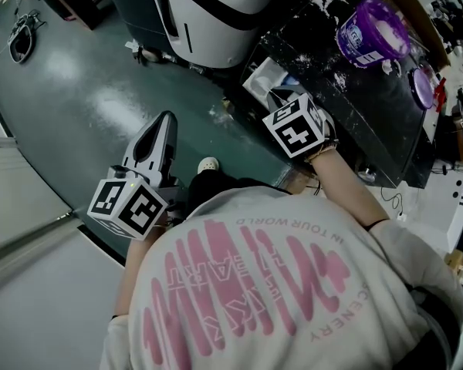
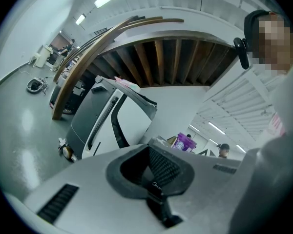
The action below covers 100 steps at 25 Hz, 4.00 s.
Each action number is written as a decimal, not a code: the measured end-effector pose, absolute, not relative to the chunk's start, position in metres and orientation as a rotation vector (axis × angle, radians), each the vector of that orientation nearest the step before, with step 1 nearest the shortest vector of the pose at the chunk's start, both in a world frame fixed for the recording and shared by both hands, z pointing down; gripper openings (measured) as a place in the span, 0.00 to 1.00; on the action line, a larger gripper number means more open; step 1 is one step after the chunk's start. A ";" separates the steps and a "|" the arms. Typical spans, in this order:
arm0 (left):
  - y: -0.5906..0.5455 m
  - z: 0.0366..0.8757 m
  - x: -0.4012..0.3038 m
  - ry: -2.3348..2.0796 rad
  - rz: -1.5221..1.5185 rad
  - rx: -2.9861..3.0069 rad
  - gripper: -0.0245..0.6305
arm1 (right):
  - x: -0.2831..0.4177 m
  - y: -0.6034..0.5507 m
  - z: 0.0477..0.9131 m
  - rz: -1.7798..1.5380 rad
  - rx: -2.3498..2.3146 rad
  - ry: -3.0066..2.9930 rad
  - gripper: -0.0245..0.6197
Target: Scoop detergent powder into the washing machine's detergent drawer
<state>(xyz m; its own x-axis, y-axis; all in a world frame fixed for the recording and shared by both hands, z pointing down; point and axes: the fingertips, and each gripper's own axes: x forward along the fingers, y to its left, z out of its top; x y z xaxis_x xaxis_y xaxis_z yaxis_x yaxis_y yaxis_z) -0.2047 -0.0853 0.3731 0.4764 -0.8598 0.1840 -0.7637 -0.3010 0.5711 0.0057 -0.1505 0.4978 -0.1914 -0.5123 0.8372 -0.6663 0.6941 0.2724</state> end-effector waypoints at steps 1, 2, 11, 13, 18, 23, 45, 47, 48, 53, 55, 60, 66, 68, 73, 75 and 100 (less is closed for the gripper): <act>-0.086 0.373 -0.205 -1.339 -0.208 2.123 0.04 | 0.006 -0.151 0.497 0.152 0.915 -1.845 0.05; -0.086 0.373 -0.205 -1.340 -0.209 2.123 0.04 | 0.006 -0.152 0.497 0.123 0.905 -1.838 0.05; -0.084 0.374 -0.205 -1.337 -0.217 2.120 0.04 | 0.007 -0.151 0.498 0.043 0.866 -1.830 0.05; -0.083 0.374 -0.205 -1.336 -0.221 2.120 0.04 | 0.007 -0.150 0.498 0.002 0.851 -1.815 0.05; -0.080 0.373 -0.206 -1.340 -0.225 2.118 0.04 | 0.009 -0.150 0.498 -0.080 0.829 -1.780 0.05; -0.077 0.373 -0.206 -1.343 -0.228 2.116 0.04 | 0.010 -0.148 0.499 -0.141 0.812 -1.755 0.05; -0.061 0.371 -0.209 -1.355 -0.267 2.108 0.04 | 0.014 -0.149 0.491 -0.352 0.761 -1.635 0.05; -0.060 0.371 -0.209 -1.359 -0.271 2.108 0.04 | 0.014 -0.149 0.490 -0.380 0.748 -1.621 0.05; -0.059 0.370 -0.209 -1.361 -0.274 2.107 0.04 | 0.014 -0.149 0.489 -0.393 0.740 -1.614 0.05; -0.054 0.368 -0.213 -1.371 -0.290 2.103 0.04 | 0.012 -0.149 0.484 -0.472 0.705 -1.568 0.05; -0.051 0.368 -0.216 -1.379 -0.295 2.096 0.04 | 0.010 -0.149 0.482 -0.515 0.688 -1.541 0.05; -0.047 0.371 -0.219 -1.389 -0.315 2.083 0.04 | 0.007 -0.151 0.477 -0.615 0.660 -1.483 0.05; -0.041 0.371 -0.226 -1.400 -0.336 2.072 0.04 | 0.005 -0.147 0.475 -0.665 0.643 -1.447 0.05; -0.039 0.372 -0.227 -1.403 -0.343 2.066 0.04 | 0.005 -0.146 0.475 -0.679 0.638 -1.436 0.05; -0.037 0.373 -0.228 -1.406 -0.353 2.057 0.04 | 0.009 -0.147 0.474 -0.614 0.680 -1.479 0.05; -0.036 0.372 -0.228 -1.407 -0.352 2.054 0.04 | 0.012 -0.146 0.474 -0.502 0.739 -1.545 0.05; -0.084 0.344 -0.144 -1.268 -0.228 2.227 0.04 | 0.048 -0.151 0.432 1.152 1.471 -2.272 0.05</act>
<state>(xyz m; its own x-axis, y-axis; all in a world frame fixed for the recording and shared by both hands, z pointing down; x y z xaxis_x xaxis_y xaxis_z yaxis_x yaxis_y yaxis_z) -0.1443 -0.0843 0.3442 0.5379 -0.8337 0.1244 -0.7383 -0.3947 0.5470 0.0483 -0.1509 0.4317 -0.4848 -0.6868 0.5416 -0.8428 0.2013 -0.4992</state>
